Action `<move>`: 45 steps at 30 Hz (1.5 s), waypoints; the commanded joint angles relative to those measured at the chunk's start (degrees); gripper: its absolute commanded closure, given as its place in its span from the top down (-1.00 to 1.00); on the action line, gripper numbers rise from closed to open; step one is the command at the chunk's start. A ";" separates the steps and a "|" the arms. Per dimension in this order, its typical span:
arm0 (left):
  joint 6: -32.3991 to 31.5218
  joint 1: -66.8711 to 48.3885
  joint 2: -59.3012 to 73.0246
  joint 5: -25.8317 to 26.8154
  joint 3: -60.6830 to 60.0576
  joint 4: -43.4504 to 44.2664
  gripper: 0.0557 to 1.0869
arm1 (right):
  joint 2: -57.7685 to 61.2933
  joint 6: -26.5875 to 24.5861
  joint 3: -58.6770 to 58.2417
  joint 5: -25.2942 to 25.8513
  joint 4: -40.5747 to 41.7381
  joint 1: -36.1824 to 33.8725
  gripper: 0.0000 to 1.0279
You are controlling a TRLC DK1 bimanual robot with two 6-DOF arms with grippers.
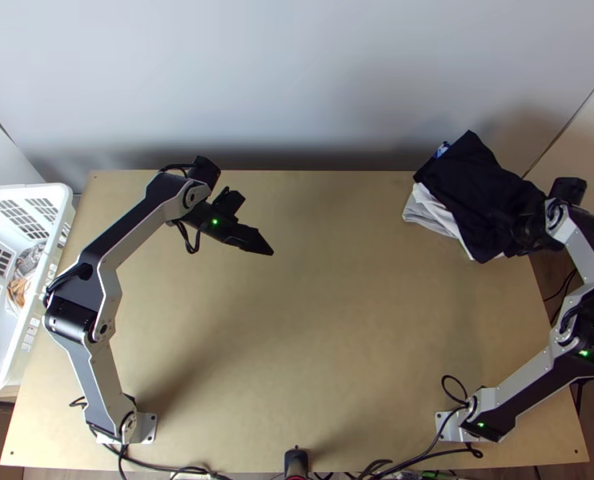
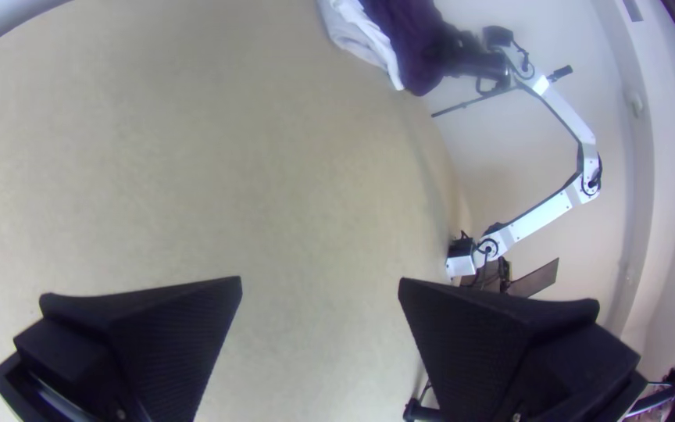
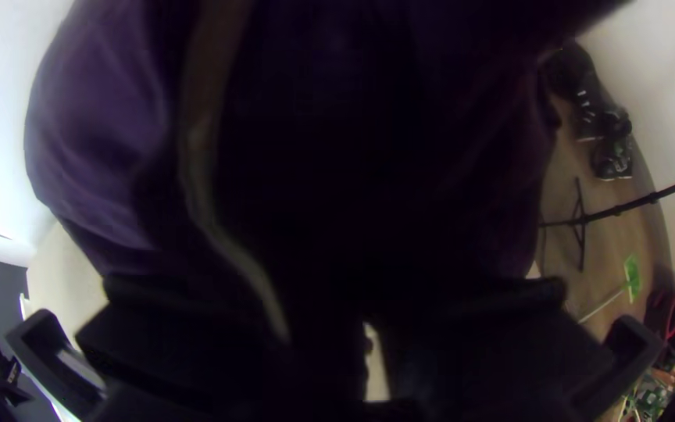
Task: Fold the t-shirt
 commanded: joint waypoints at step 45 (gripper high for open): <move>0.25 0.71 -1.41 -0.03 -1.11 -0.33 0.90 | 12.11 -5.01 19.69 -7.87 2.36 12.74 0.91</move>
